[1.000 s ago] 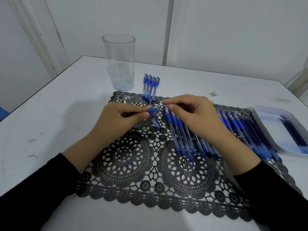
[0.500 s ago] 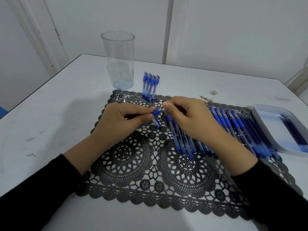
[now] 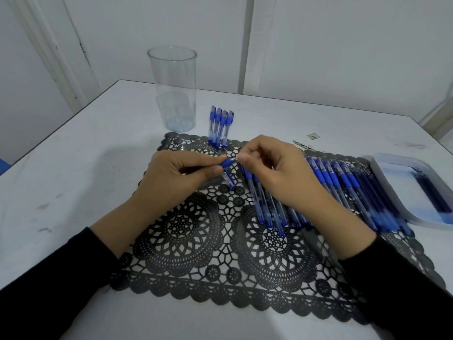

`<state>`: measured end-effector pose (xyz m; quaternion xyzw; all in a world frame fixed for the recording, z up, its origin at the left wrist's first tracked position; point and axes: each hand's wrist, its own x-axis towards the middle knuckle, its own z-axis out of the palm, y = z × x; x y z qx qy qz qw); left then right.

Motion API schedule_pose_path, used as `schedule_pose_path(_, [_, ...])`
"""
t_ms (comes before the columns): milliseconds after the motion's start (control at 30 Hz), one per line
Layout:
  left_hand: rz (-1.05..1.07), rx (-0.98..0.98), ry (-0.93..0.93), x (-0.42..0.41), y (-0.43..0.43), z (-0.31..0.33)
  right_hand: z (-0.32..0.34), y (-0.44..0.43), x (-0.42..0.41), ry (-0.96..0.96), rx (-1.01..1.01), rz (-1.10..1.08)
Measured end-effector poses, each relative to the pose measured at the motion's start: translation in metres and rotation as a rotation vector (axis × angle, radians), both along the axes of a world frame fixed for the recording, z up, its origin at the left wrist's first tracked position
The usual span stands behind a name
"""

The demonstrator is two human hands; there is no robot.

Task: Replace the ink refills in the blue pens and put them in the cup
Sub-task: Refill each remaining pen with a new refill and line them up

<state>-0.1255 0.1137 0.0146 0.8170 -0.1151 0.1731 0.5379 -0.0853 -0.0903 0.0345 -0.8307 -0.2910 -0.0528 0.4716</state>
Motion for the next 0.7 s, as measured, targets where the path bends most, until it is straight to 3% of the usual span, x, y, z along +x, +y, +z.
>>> schedule_pose_path(67, [-0.003,-0.001,0.001,0.0000,0.0001,0.0001,-0.0007,0.0011,-0.0001,-0.022,-0.054,-0.031])
schedule_pose_path(200, [-0.013,0.007,0.001,0.0018,0.0025,0.0003,-0.0020,0.0003,-0.0003,0.052,0.048,0.021])
schedule_pose_path(333, [-0.026,0.016,0.002,0.0022,0.0034,0.0001,-0.0027,0.0018,-0.0016,-0.028,-0.033,-0.020])
schedule_pose_path(600, [-0.027,0.022,0.007,0.0017,0.0036,-0.0005,-0.0027,0.0056,-0.0036,-0.042,-0.002,-0.012])
schedule_pose_path(700, [-0.013,0.041,0.012,0.0023,0.0026,-0.0013,-0.0016,0.0054,-0.0049,0.030,0.050,-0.012])
